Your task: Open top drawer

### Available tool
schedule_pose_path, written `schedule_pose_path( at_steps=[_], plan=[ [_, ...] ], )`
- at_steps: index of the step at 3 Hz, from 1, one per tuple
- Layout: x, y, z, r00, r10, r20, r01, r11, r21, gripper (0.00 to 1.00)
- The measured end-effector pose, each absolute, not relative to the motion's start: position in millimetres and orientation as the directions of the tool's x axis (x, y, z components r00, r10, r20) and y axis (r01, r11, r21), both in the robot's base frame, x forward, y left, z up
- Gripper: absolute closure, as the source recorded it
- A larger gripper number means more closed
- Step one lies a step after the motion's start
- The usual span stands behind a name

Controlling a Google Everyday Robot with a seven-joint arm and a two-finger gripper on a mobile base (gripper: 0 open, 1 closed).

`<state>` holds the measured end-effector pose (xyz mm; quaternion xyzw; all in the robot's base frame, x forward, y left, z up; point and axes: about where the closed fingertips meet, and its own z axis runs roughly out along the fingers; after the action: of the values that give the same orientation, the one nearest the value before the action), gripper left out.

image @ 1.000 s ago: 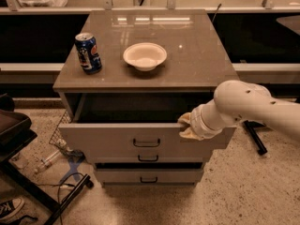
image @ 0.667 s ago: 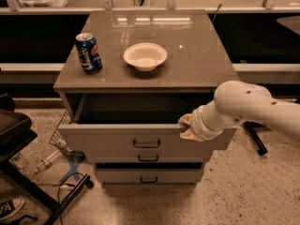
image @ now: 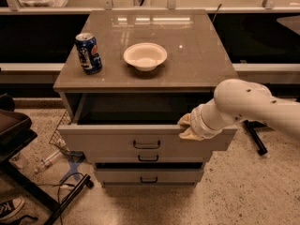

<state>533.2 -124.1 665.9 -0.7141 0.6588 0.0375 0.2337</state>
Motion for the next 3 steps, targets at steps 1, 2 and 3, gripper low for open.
schedule_pose_path(
  at_steps=[1,2,3],
  plan=[
    [533.1,-124.1,666.9,0.129,-0.923,-0.361,-0.958,-0.023,-0.284,1.00],
    [533.1,-124.1,666.8,0.129,-0.923,-0.361,-0.958,-0.023,-0.284,1.00],
    [533.0,-124.1,666.8,0.129,-0.923,-0.361,-0.958,-0.023,-0.284,1.00]
  ],
)
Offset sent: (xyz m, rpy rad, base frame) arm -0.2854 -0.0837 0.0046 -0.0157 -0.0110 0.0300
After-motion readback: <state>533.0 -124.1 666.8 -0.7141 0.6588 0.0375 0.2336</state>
